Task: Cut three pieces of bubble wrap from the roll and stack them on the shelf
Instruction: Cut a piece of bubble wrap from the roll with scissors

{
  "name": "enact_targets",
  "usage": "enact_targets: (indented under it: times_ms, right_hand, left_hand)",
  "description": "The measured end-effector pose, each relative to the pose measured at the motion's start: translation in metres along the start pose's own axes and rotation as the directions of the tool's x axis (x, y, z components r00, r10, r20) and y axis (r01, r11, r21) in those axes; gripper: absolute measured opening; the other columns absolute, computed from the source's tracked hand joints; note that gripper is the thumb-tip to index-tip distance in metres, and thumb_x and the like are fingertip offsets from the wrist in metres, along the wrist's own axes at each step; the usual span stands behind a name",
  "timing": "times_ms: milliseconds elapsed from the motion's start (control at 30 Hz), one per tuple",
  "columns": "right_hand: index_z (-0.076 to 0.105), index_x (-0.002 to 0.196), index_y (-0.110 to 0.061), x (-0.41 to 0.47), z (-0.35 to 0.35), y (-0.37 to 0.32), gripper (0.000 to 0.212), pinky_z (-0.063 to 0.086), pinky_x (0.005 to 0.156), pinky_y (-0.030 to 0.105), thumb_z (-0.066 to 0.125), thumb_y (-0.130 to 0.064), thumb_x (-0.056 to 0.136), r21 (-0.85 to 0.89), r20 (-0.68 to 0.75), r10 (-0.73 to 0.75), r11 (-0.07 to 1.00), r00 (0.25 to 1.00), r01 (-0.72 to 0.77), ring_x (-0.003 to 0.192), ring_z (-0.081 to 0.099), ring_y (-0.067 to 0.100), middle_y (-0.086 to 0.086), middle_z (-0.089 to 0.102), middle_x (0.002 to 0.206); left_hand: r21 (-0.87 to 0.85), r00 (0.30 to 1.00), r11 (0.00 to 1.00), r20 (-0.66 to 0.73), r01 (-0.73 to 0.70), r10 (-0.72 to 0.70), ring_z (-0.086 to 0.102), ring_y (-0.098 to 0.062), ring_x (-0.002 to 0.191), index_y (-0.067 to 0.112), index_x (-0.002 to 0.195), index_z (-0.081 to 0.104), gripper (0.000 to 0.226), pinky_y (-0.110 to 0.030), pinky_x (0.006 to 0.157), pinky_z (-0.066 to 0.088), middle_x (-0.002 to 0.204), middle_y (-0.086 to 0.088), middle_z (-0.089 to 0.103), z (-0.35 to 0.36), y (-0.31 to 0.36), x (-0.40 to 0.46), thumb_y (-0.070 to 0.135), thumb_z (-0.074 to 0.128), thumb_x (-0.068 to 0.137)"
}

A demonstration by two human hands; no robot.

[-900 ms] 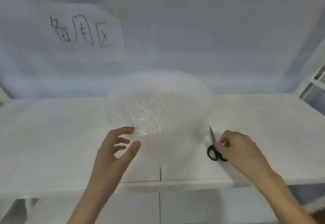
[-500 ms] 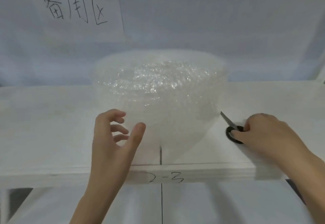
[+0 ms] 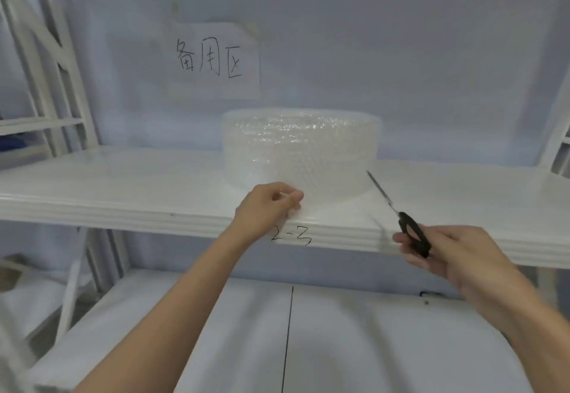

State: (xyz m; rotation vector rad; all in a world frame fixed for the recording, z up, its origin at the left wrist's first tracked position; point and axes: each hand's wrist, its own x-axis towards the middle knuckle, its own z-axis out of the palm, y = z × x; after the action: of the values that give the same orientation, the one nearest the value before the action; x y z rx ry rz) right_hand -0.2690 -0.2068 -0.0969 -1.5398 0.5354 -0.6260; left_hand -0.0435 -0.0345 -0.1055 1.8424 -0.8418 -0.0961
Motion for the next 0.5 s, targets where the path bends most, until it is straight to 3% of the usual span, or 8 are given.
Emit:
enact_targets:
  times_ms: [67,167,300,500]
  right_hand:
    - [0.071,0.075,0.005,-0.018,0.008,0.008,0.021,0.059,0.055,0.021,0.062,-0.012,0.084,0.171,0.126,0.067,0.981,0.990,-0.088,0.063,0.066,0.018,0.016,0.074,0.081]
    - [0.068,0.076,0.005,-0.031,0.024,0.017,0.023,0.057,0.050,0.024,0.067,-0.018,0.072,0.258,0.272,0.118,0.947,0.955,-0.191,0.056,0.063,0.017,0.014,0.070,0.074]
    - [0.066,0.074,0.001,-0.029,0.050,0.026,0.023,0.056,0.050,0.025,0.071,-0.020,0.066,0.347,0.334,0.150,0.898,0.931,-0.269,0.056,0.061,0.018,0.015,0.068,0.075]
    - [0.075,0.067,-0.004,-0.030,0.088,0.041,0.008,0.052,0.053,0.024,0.077,-0.012,0.068,0.252,0.437,0.147,0.927,0.887,-0.278,0.056,0.060,0.014,0.011,0.063,0.073]
  left_hand:
    - [-0.019,1.000,1.000,-0.015,0.020,-0.020,0.073,-0.010,0.087,0.033,0.085,0.073,0.028,-0.049,0.098,0.050,0.081,0.013,0.078,0.003,-0.001,-0.002,0.055,0.062,0.074]
    - [-0.011,0.999,1.000,-0.021,0.028,-0.029,0.073,-0.011,0.087,0.029,0.083,0.074,0.023,-0.047,0.098,0.049,0.080,0.013,0.078,0.004,0.001,-0.008,0.047,0.062,0.077]
    - [-0.045,0.999,0.999,-0.044,0.008,-0.010,0.068,-0.016,0.082,0.018,0.081,0.075,0.018,-0.037,0.089,0.051,0.077,0.007,0.077,-0.002,0.003,-0.016,0.029,0.062,0.086]
    - [-0.031,0.992,0.998,-0.118,-0.049,0.045,0.064,-0.010,0.071,0.014,0.081,0.073,0.017,-0.032,0.074,0.051,0.077,0.002,0.077,-0.020,0.000,-0.032,0.023,0.062,0.090]
